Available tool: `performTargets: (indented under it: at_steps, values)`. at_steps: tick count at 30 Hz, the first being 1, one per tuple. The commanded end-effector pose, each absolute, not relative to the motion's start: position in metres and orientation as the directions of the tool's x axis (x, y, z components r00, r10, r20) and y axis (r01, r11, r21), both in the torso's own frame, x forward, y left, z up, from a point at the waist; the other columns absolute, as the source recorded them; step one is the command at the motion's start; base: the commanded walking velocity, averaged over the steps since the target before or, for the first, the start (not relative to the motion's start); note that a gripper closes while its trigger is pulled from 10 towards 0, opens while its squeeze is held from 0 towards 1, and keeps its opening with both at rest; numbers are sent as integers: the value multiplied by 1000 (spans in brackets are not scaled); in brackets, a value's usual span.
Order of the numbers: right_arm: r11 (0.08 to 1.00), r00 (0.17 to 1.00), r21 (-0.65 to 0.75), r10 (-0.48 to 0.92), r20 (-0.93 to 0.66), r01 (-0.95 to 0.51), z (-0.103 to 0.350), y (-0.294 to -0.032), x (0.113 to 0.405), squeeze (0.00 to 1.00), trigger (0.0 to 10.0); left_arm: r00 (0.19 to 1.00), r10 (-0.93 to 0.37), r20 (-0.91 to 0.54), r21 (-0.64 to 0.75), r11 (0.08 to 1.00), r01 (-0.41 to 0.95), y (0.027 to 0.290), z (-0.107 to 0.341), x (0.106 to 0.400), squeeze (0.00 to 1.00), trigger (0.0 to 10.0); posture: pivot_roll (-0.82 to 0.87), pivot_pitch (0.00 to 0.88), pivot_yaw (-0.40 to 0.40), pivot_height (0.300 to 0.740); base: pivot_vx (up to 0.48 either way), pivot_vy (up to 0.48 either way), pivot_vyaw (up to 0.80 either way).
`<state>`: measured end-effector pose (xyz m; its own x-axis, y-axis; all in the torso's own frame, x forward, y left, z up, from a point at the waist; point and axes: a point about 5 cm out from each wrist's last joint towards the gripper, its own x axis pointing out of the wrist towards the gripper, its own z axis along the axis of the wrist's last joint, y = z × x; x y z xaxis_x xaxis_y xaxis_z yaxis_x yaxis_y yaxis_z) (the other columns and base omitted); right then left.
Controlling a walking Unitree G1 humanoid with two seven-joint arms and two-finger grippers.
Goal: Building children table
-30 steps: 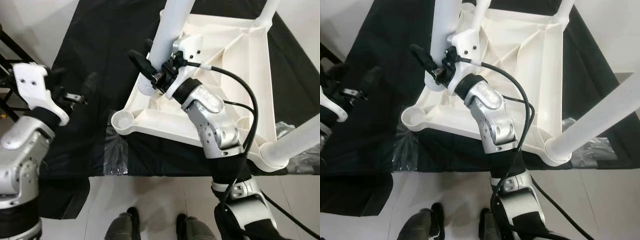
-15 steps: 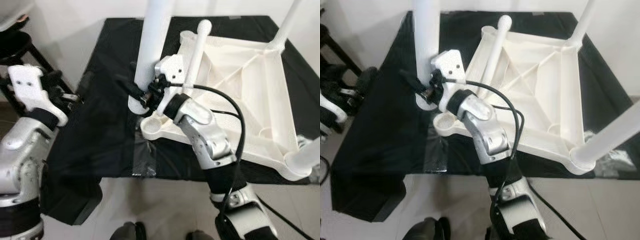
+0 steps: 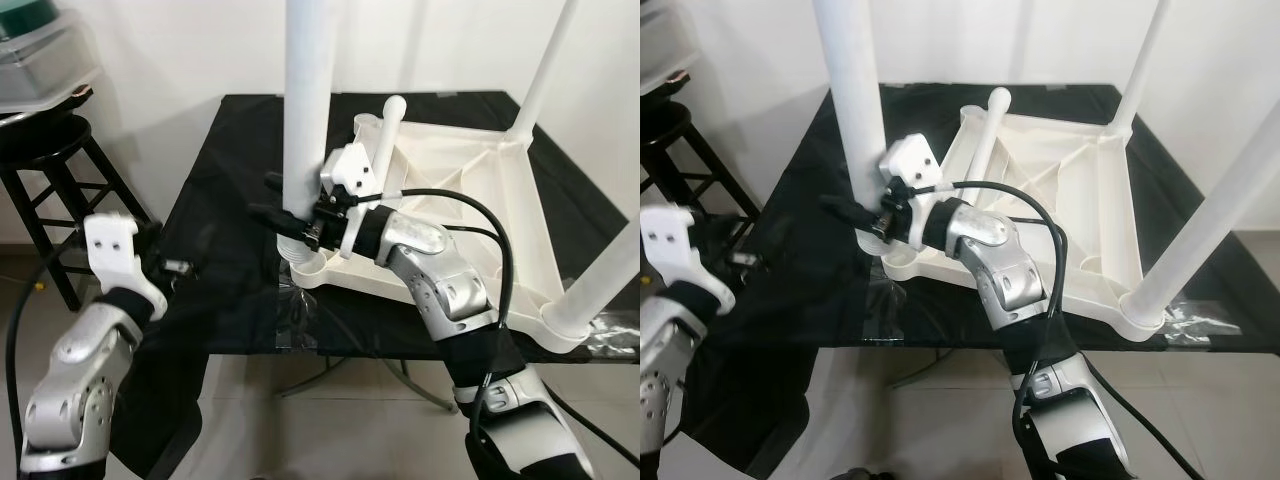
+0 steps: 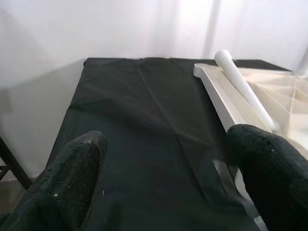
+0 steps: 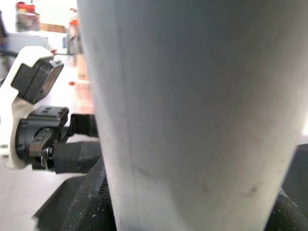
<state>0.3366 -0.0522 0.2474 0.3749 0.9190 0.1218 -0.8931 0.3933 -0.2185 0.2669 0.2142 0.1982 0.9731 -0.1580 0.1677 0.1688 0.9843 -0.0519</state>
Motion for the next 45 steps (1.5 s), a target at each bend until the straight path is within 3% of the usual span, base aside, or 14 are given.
performTargets:
  at_steps: [1,11,20,45]
  values:
    - [372,353,-221,927,123,-901,246,-52,337,0,10000,970,-169,176,-33,984,177,210,198,264,0,10000,-10,72,18,740,0,0,0]
    - [370,355,-181,928,112,-911,237,-46,341,0,10000,977,-152,147,-68,984,163,208,187,252,0,10000,6,94,13,740,0,0,0]
    - [303,285,-149,950,129,-941,228,-32,326,0,10000,974,-176,144,-64,980,186,201,186,253,0,10000,3,91,23,740,0,0,0]
    - [353,339,-53,924,174,-934,212,-25,308,0,10000,981,-162,111,-48,985,168,199,175,257,0,10000,-11,83,28,740,0,0,0]
